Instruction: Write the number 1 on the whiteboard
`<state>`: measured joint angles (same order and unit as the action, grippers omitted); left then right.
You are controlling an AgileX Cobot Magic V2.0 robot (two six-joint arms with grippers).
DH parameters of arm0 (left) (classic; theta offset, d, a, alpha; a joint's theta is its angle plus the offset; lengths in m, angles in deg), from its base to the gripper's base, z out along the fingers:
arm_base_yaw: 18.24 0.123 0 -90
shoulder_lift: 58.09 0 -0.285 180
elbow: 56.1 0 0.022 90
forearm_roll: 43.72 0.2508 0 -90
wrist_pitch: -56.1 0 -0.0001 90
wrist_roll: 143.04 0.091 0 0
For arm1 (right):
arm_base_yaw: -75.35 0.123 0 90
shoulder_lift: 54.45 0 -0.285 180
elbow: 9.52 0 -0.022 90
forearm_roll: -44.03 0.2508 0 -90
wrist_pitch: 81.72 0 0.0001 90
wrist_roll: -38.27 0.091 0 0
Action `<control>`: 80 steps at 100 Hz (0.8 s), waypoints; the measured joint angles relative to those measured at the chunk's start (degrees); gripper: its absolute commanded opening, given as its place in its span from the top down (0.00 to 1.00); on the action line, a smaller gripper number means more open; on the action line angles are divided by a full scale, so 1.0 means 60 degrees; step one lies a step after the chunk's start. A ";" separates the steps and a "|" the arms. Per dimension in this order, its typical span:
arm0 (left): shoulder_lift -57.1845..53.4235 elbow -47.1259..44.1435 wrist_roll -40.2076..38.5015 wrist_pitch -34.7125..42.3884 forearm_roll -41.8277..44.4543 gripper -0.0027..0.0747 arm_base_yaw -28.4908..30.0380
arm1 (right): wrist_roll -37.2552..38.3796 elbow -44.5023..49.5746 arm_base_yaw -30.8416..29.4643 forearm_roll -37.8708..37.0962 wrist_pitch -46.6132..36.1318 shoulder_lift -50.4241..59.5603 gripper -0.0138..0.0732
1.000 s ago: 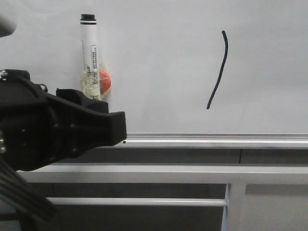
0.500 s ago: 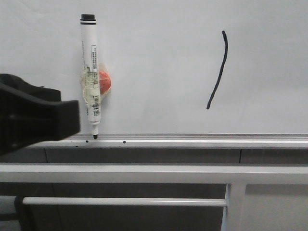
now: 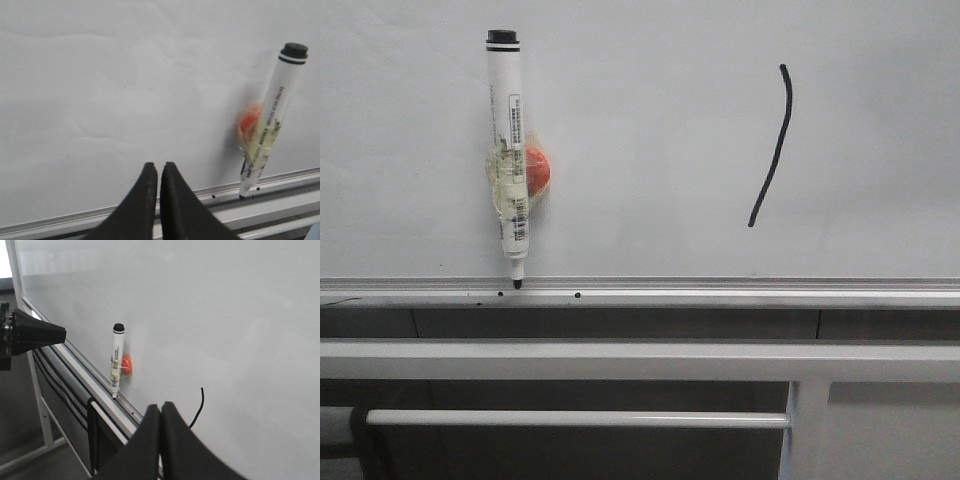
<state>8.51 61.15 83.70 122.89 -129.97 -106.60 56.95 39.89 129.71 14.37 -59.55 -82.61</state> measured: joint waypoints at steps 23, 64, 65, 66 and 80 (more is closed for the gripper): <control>-0.1333 -0.0058 0.1542 0.0037 -0.0220 0.99 -0.0008 | 0.0183 0.2176 0.0000 0.0000 -0.0525 0.1623 0.89; -0.3510 -0.0058 0.3886 0.0209 -0.0312 0.99 -0.0008 | 0.0207 0.4563 0.0000 -0.0023 -0.2061 0.2123 0.89; -0.3573 -0.0058 0.3933 0.0209 -0.0312 0.99 -0.0008 | 0.0207 0.4564 0.0000 -0.0023 -0.2061 0.2123 0.89; -0.3602 -0.0058 0.3957 0.0209 -0.0312 0.99 -0.0008 | 0.0207 0.4564 0.0000 -0.0023 -0.2078 0.2123 0.89; -0.4107 -0.0086 0.4322 0.0277 -0.0316 0.99 -0.0008 | 0.0207 0.4587 0.0000 -0.0023 -0.2135 0.2123 0.89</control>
<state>-16.13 60.63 109.63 124.55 -131.87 -106.65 58.20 67.41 129.71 14.24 -72.36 -69.88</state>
